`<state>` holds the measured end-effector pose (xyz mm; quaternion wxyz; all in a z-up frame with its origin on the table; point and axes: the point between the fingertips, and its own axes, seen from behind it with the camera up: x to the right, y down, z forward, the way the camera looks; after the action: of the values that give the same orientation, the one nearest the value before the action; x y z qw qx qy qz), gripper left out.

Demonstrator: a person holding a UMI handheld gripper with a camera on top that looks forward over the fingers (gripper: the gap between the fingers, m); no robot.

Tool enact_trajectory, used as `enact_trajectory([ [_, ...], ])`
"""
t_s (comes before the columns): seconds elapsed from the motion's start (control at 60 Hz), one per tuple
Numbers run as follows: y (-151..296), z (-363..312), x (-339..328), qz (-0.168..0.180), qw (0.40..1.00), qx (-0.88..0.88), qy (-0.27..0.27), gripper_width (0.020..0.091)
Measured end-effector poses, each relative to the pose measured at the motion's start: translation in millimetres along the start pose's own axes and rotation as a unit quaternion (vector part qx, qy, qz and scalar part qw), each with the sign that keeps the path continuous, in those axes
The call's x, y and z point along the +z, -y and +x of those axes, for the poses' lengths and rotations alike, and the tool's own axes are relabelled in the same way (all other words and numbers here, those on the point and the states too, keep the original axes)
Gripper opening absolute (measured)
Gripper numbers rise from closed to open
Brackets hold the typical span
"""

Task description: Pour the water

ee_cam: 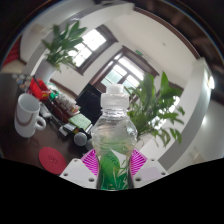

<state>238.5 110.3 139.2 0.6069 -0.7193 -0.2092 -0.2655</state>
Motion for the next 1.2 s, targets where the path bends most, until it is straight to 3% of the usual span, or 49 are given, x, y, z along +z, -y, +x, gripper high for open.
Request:
enact_trajectory([
  [0.183, 59.3, -23.5, 0.3, 0.035, 0.953, -0.301, -0.015, 0.0353],
  [0.433, 125.4, -57.6, -3.9, 0.083, 0.834, -0.543, -0.048, 0.0354],
  [0.633, 147.6, -78.4, 6.0, 0.098, 0.719, -0.684, -0.08, 0.0354],
  [0.783, 148.6, -94.2, 14.4, 0.103, 0.672, -0.728, -0.085, 0.0353],
  [1.033, 141.9, -90.9, 16.3, 0.096, 0.696, -0.707, -0.081, 0.0354],
  [1.2, 139.0, -54.1, 2.6, 0.08, 0.851, -0.514, -0.072, 0.0355],
])
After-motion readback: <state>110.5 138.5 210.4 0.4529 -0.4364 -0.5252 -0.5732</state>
